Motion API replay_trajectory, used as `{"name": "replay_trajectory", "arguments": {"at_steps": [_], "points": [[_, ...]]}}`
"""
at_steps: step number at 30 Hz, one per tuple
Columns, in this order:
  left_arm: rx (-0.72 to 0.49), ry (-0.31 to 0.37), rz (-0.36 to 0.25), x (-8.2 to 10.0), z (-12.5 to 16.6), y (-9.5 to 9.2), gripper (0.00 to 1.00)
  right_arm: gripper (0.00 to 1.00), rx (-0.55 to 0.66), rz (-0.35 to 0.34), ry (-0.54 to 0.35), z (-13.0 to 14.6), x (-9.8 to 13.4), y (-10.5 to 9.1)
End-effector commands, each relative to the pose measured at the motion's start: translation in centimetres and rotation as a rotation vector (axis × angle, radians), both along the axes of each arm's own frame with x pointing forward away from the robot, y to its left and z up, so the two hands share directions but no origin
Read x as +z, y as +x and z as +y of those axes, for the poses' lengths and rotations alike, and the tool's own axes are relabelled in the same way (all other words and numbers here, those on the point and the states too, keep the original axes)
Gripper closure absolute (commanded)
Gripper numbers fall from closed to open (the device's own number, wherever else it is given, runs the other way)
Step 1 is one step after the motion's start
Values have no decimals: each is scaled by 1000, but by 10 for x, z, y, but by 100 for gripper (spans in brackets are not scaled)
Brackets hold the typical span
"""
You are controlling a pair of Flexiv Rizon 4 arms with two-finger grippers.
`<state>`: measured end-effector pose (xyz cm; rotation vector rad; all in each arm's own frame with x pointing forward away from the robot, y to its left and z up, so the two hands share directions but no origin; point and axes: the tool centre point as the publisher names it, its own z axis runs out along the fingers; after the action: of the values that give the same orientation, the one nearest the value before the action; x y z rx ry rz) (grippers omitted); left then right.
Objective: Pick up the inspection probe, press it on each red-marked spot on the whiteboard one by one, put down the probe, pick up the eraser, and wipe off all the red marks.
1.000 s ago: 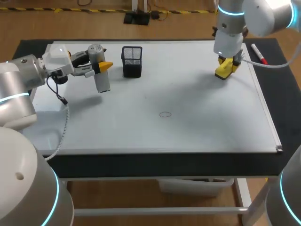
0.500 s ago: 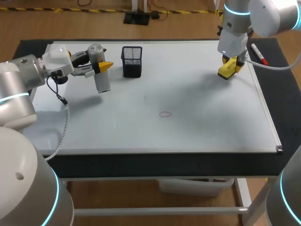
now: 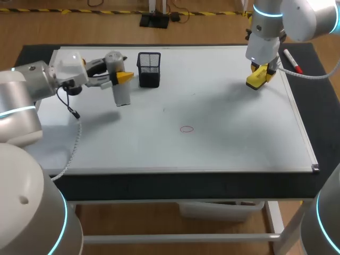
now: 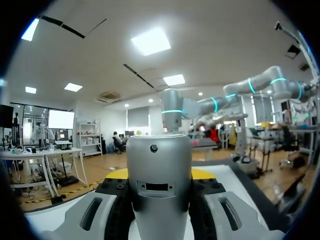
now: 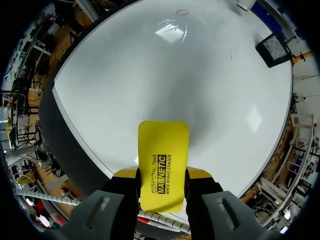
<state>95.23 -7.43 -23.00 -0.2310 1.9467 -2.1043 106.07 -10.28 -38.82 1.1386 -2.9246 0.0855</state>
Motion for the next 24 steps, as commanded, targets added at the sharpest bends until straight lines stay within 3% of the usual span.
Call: {"name": "replay_trajectory", "arguments": {"at_steps": [1, 12, 24], "points": [[-72, 1, 5, -1, -25, -4, 100, 100, 2, 2, -2, -1, 1, 0], [-255, -12, -10, 2, -100, -45, 100, 100, 2, 2, -2, -1, 1, 0], [-355, -11, 11, -9, -161, -80, 100, 100, 2, 2, -2, -1, 1, 0]]}}
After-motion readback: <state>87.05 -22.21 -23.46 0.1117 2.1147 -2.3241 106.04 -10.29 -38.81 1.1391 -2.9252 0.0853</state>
